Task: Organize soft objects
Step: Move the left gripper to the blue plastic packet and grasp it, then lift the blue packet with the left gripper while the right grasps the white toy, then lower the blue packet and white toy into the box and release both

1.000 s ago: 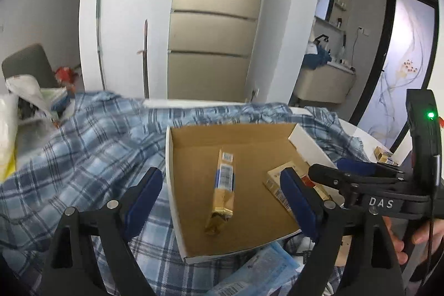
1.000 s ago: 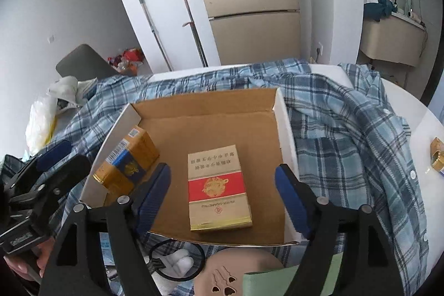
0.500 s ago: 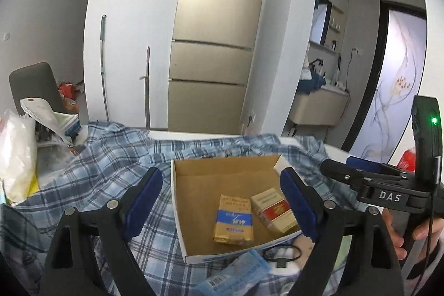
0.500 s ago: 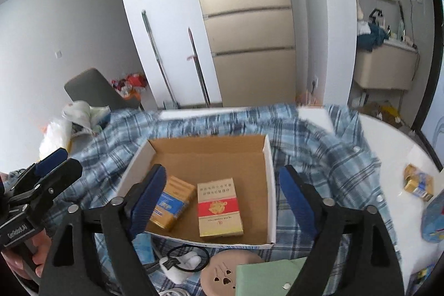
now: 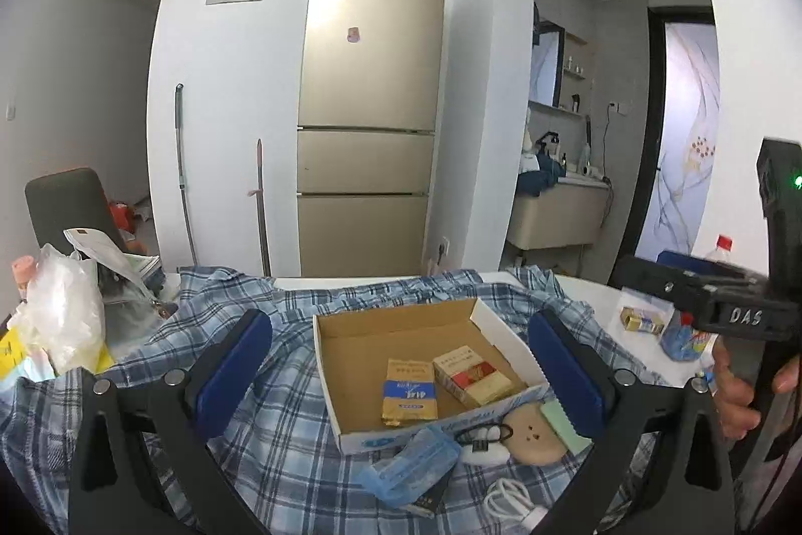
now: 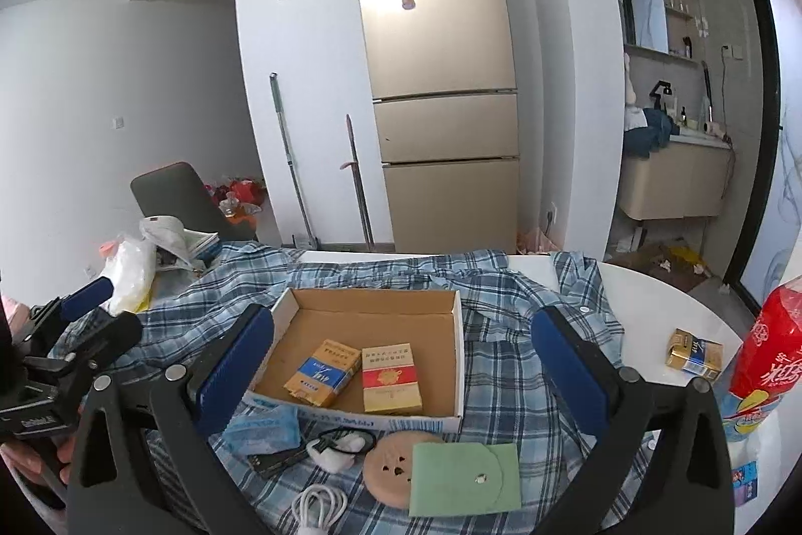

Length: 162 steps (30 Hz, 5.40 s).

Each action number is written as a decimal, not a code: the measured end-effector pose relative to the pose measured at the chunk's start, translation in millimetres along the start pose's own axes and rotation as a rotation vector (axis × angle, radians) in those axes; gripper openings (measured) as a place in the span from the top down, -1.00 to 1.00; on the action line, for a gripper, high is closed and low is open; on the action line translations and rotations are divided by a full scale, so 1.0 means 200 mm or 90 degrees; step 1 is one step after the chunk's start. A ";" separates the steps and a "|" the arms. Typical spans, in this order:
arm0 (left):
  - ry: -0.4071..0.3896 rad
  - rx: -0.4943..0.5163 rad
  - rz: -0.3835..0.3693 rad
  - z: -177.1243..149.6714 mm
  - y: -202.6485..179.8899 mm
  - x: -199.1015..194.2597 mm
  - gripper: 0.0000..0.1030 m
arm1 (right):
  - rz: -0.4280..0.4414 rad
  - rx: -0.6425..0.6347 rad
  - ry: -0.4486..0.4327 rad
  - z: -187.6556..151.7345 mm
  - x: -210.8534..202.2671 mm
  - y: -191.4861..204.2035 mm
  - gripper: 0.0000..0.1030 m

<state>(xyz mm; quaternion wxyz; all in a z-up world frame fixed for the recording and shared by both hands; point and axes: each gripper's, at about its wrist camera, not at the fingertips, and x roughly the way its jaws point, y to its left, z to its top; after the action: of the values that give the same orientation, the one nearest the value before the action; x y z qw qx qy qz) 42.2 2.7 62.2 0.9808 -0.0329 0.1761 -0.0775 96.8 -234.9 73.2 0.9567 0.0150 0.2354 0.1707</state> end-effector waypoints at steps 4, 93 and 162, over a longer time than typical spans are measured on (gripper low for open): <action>0.017 0.006 -0.013 -0.03 0.00 0.01 -1.00 | 0.003 0.005 0.005 -0.03 -0.01 0.01 -0.99; -0.103 0.067 0.020 -0.08 -0.09 -0.22 0.24 | 0.063 -0.127 0.072 -0.12 0.13 0.22 0.52; 0.272 0.014 0.134 -0.11 0.07 0.92 0.24 | -0.001 -0.027 0.302 -0.15 0.94 0.05 0.52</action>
<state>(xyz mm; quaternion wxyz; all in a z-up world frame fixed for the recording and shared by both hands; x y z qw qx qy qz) 205.8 -15.2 -22.4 0.9241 0.0138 0.3816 0.0183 237.0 -164.9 -37.0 0.8747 -0.0455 0.4503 0.1733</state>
